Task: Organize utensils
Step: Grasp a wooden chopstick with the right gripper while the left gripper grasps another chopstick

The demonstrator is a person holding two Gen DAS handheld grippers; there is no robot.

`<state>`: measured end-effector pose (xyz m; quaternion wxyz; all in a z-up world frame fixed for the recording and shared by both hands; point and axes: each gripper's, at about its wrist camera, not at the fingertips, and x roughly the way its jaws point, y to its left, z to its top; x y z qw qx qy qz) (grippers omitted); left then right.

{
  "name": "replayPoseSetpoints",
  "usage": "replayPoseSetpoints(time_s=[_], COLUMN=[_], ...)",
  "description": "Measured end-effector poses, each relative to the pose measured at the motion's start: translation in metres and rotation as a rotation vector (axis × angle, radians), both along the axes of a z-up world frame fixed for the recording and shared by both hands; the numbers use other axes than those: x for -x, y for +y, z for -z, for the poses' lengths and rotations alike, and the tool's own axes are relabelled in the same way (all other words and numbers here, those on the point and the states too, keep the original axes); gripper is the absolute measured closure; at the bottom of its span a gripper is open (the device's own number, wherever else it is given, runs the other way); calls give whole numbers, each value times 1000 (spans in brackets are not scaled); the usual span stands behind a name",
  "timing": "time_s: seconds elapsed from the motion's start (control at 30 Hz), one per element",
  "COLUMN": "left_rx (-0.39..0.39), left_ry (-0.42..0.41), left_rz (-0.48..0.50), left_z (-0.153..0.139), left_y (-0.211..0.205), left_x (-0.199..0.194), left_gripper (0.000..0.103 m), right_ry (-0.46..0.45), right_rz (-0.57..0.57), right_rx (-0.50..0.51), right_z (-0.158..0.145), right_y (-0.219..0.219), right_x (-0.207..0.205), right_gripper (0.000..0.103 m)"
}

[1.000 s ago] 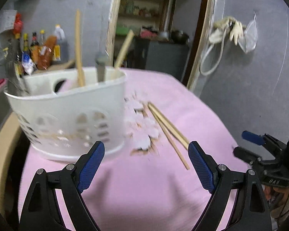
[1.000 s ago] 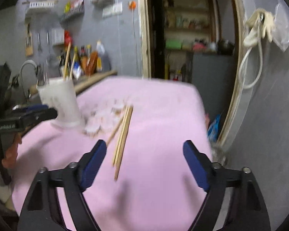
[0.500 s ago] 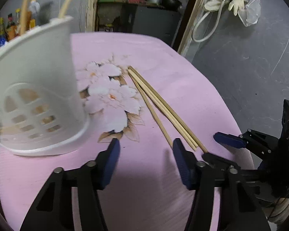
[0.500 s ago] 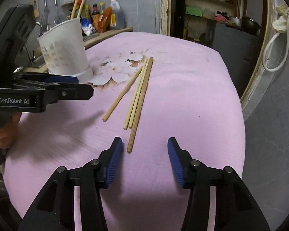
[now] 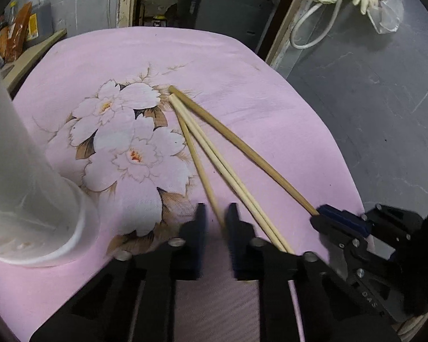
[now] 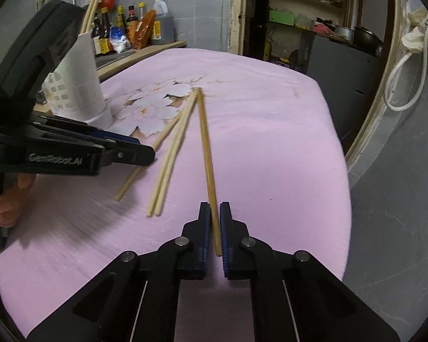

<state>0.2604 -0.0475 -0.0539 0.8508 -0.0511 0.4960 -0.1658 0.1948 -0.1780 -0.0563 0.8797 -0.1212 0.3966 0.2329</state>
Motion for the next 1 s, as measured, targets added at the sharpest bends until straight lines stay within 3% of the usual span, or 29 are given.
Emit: replayPoseSetpoints(time_s=[0.2, 0.47, 0.67, 1.0], left_rx=[-21, -22, -44, -83], left_ry=[3, 33, 44, 51], left_rz=[-22, 22, 57, 61], left_z=[-2, -8, -14, -9], left_y=[2, 20, 20, 13], left_x=[9, 44, 47, 22], left_gripper=[99, 100, 99, 98], right_ry=[-15, 20, 84, 119], right_rz=[26, 34, -5, -99], right_rx=[20, 23, -21, 12], right_z=[-1, -7, -9, -5], right_y=[-10, -20, -10, 31], right_x=[9, 11, -16, -72], right_gripper=[99, 99, 97, 96])
